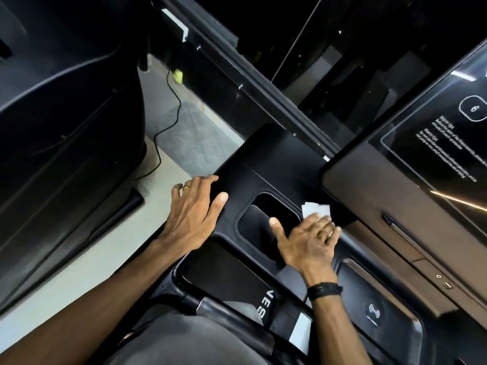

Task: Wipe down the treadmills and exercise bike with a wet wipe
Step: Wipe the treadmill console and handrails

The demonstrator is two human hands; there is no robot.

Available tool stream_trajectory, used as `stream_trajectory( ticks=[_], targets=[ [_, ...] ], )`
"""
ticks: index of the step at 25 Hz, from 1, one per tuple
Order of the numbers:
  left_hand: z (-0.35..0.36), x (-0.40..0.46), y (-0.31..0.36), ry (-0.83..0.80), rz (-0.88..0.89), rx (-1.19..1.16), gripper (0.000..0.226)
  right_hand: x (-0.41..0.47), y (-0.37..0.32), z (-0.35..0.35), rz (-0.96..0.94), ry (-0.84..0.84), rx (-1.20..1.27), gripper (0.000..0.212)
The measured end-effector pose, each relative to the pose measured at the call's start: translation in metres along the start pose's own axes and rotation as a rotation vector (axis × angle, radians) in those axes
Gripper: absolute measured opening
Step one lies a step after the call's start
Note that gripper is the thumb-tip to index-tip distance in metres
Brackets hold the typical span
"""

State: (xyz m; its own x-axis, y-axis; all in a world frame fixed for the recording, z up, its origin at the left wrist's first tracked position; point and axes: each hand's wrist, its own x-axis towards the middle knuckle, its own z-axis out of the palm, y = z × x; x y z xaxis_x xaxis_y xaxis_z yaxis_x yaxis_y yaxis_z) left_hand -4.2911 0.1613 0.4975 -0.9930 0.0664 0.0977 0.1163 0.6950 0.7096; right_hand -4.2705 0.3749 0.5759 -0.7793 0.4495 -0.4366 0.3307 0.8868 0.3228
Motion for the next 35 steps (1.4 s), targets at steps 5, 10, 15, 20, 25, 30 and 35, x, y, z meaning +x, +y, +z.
stream_trajectory(
  ticks=[5,10,15,20,25,30,35],
  targets=[
    [-0.001,0.001,0.001,-0.017,0.078,0.067,0.059,0.01,-0.036,0.003,-0.335,0.121,0.252,0.101],
    [-0.004,-0.004,0.003,-0.012,0.049,0.124,0.06,0.019,-0.01,0.003,-0.177,0.066,0.265,0.102],
    [-0.003,-0.002,0.0,-0.031,0.061,0.137,0.062,-0.047,0.007,0.051,-0.134,0.184,0.198,0.11],
    [-0.001,-0.008,0.003,0.001,0.078,0.103,0.06,-0.069,0.012,0.073,-0.184,0.232,0.29,0.115],
    [-0.002,-0.003,-0.001,0.009,0.091,0.134,0.063,-0.011,0.022,0.048,-0.125,0.209,0.389,0.1],
    [-0.004,0.001,0.001,-0.036,0.139,0.132,0.067,-0.099,0.01,0.091,-0.225,0.359,0.342,0.108],
    [-0.001,-0.001,-0.002,-0.057,0.15,0.143,0.07,-0.043,0.017,0.062,-0.135,0.302,0.333,0.084]
  ],
)
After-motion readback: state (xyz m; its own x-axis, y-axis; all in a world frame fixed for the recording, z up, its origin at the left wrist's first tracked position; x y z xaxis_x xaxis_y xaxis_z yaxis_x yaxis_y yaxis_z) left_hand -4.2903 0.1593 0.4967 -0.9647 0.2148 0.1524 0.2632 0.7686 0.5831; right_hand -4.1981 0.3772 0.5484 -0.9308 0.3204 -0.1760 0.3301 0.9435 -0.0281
